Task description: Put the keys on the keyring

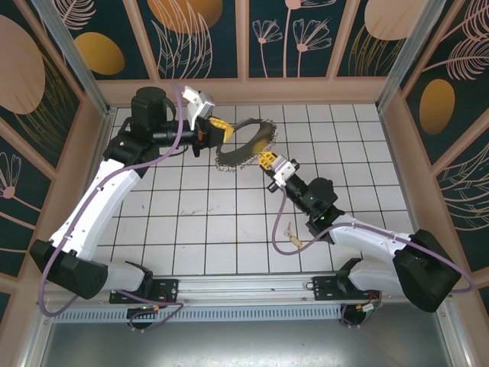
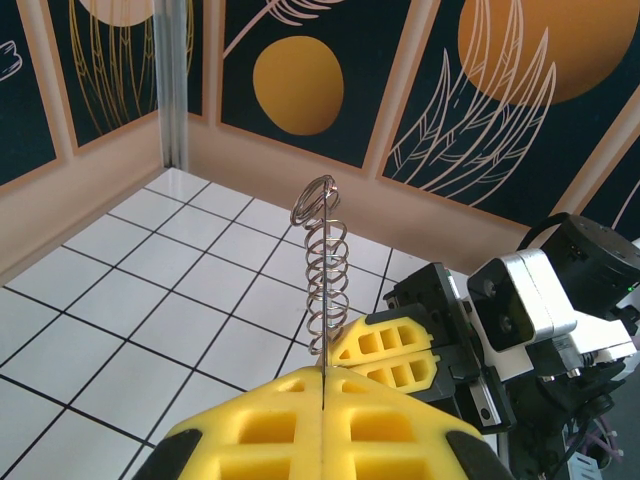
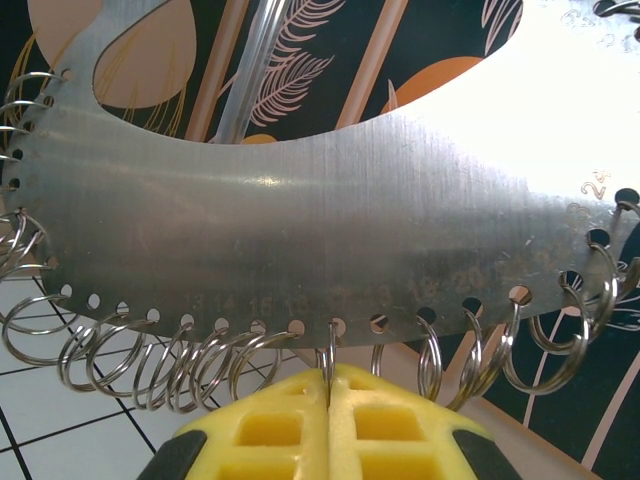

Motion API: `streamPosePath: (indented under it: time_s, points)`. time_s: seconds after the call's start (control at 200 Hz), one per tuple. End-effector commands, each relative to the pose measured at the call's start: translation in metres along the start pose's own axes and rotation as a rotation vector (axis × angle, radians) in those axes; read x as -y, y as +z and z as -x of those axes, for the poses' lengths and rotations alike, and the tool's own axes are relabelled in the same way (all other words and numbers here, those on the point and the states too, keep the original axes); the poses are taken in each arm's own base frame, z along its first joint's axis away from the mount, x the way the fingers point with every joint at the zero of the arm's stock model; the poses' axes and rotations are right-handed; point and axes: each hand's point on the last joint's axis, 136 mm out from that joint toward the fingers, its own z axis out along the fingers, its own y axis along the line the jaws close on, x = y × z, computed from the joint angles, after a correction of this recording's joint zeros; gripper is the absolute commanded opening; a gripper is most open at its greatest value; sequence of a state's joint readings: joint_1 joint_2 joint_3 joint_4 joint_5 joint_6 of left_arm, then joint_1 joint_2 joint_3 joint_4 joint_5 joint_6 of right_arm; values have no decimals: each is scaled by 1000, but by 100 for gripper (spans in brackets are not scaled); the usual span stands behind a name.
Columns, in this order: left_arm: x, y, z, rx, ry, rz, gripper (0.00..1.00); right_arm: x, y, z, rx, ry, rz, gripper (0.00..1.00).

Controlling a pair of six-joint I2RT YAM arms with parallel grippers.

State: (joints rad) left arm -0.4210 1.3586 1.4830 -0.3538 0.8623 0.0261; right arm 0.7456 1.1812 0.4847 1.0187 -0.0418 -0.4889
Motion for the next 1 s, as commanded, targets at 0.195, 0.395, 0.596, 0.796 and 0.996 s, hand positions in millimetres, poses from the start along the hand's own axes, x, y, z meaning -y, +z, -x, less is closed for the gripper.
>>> streamPosePath:
  time_s: [0.195, 0.395, 0.596, 0.796, 0.996]
  points:
    - [-6, -6, 15, 48, -6, 67, 0, 16, -5, 16, 52, 26, -62, 0]
    - [-12, -3, 10, 38, -45, 79, 0, 18, -8, 24, 85, 48, -53, 0]
    - [-24, 0, 4, 42, -112, 127, 0, 17, -8, 32, 125, 81, -21, 0]
    - [-32, 9, -9, 31, -231, 109, 0, 22, -13, 32, 137, 127, 8, 0]
    - [-23, 19, -20, 8, -330, -10, 0, 23, -13, 34, 147, 110, 7, 0]
